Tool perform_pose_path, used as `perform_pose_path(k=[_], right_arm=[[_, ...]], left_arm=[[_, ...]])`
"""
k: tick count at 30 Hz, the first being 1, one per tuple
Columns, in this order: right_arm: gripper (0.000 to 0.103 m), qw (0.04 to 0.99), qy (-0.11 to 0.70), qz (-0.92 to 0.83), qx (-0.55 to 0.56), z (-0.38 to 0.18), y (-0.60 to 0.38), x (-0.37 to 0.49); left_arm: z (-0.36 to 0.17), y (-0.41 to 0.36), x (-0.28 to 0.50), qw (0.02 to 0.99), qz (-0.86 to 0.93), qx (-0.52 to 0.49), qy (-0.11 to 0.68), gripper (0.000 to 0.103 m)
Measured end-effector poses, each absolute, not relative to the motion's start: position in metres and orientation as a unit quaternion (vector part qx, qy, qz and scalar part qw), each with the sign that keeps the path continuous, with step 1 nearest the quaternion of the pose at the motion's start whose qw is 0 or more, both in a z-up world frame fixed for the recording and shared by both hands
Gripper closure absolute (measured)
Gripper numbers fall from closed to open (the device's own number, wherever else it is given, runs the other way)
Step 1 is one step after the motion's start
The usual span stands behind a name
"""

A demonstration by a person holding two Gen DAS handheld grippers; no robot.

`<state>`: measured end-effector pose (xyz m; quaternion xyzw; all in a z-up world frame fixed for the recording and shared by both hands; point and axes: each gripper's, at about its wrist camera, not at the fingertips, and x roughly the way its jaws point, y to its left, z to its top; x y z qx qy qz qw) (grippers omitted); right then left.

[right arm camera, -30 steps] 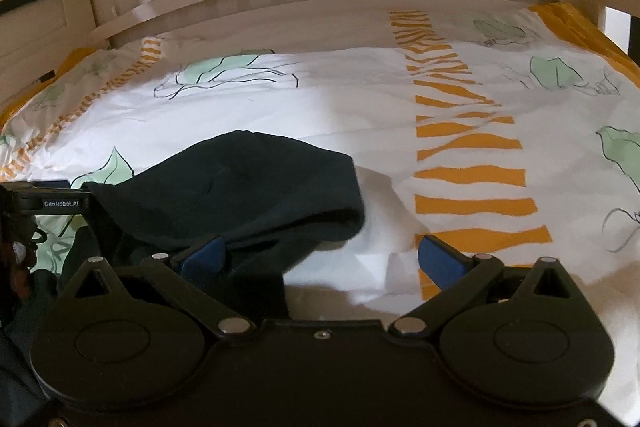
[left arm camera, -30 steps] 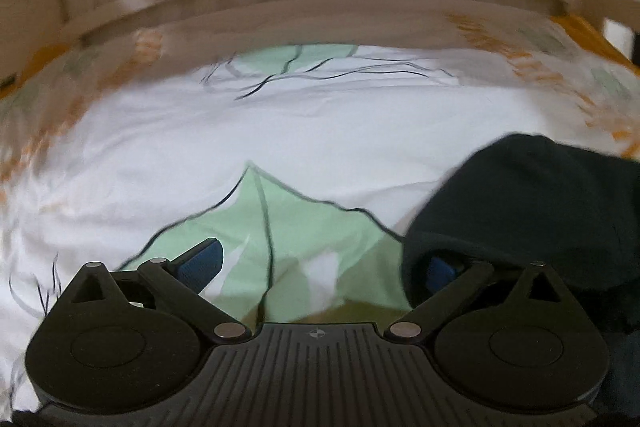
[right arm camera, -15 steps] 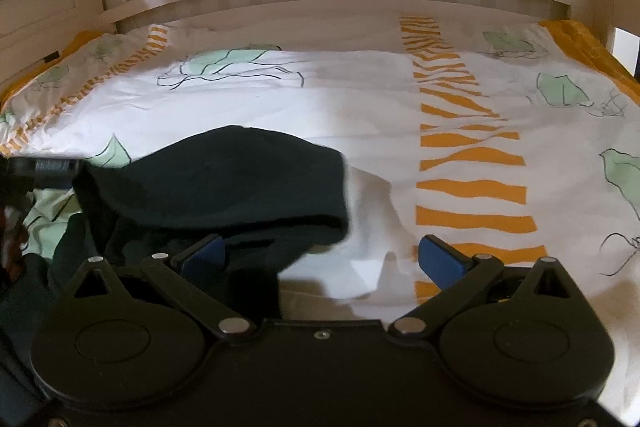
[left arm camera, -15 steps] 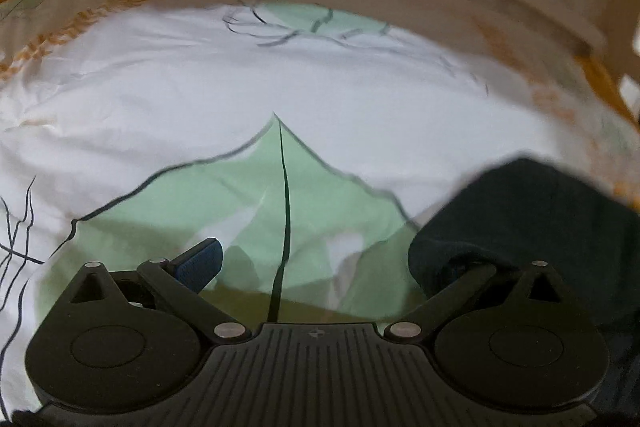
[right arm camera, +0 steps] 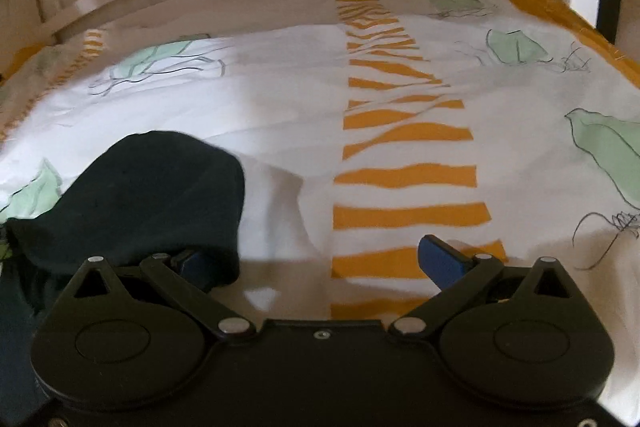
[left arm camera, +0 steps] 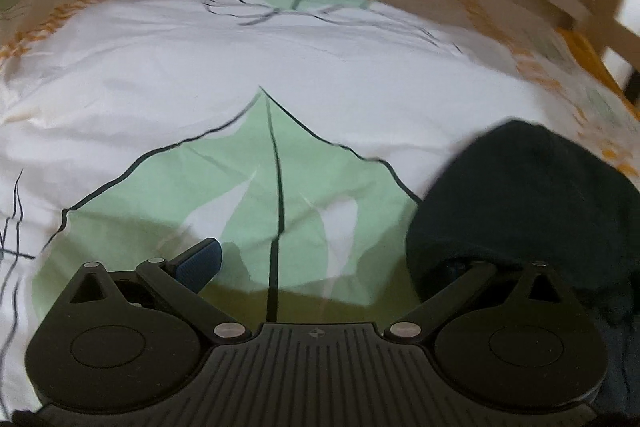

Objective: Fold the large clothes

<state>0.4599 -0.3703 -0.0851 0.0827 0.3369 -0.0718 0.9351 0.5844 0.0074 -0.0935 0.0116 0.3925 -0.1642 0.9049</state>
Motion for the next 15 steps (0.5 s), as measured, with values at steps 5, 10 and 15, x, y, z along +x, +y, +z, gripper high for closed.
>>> perform_pose_path(k=[5, 10, 15], right_arm=[[0.001, 0.933, 0.355, -0.012, 0.05, -0.076, -0.37, 0.436], [0.001, 0.944, 0.321, 0.04, 0.066, -0.057, -0.37, 0.417], [0.001, 0.964, 0.25, 0.032, 0.084, -0.032, -0.362, 0.43]], left_arm=[[-0.071, 0.026, 0.564, 0.884, -0.221, 0.024, 0.412, 0.0], [-0.037, 0.039, 0.545, 0.885, -0.256, 0.008, 0.388, 0.0], [-0.015, 0.018, 0.562, 0.893, -0.274, -0.035, 0.356, 0.0]])
